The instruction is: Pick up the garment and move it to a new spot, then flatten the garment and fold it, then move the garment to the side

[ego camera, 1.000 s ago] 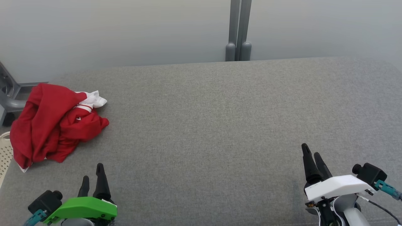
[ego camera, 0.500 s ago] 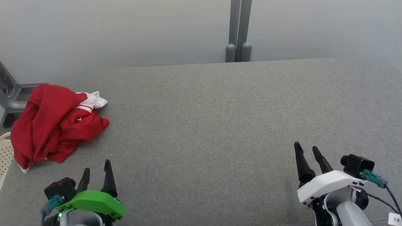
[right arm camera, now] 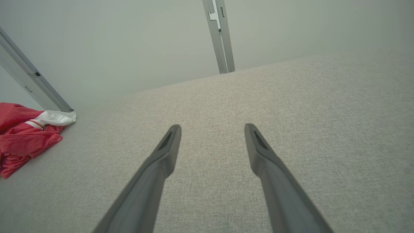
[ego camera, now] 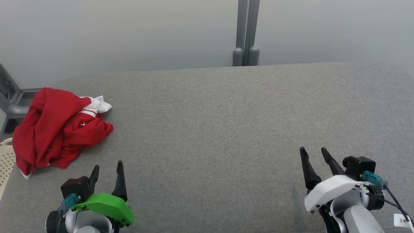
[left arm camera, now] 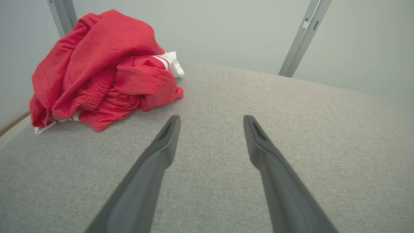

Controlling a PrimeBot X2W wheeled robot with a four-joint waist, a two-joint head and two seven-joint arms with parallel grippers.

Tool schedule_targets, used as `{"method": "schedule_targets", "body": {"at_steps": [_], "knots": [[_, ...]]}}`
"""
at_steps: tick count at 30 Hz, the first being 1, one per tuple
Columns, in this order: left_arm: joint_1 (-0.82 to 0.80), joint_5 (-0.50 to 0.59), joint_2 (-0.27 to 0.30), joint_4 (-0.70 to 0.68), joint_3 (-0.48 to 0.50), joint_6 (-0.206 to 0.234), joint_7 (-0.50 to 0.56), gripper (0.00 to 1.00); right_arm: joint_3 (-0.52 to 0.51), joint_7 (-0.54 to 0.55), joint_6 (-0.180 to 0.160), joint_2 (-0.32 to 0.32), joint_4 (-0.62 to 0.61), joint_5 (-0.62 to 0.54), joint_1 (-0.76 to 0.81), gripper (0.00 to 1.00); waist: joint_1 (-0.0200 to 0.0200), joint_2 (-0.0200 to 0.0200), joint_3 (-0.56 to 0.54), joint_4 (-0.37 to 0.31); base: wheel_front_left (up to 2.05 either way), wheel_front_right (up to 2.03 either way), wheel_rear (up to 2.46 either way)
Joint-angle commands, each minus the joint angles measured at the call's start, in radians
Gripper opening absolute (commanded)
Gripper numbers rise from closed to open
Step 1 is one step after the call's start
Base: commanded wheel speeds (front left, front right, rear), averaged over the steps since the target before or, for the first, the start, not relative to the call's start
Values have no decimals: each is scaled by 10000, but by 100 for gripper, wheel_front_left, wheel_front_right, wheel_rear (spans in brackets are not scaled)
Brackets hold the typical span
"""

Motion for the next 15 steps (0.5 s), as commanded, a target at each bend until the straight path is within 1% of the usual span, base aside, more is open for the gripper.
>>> {"method": "schedule_targets", "body": {"at_steps": [1,7,11,15], "knots": [[-238,212,63,-18,-17,56,-90,100,-15,5,2,-54,-29,-242,-119,100,0,0,-9,-4,0,0,0],[-256,513,107,59,-69,108,-177,100,-32,4,3,-58,42,-792,-164,100,0,0,-30,-30,0,0,0],[-263,586,85,114,-60,33,-215,100,67,-106,3,-60,95,-1073,-179,100,0,0,-38,-27,0,0,0],[-257,787,125,203,-115,61,-260,100,100,-188,3,-63,162,-1338,-185,100,0,0,-51,-18,0,0,0]]}}
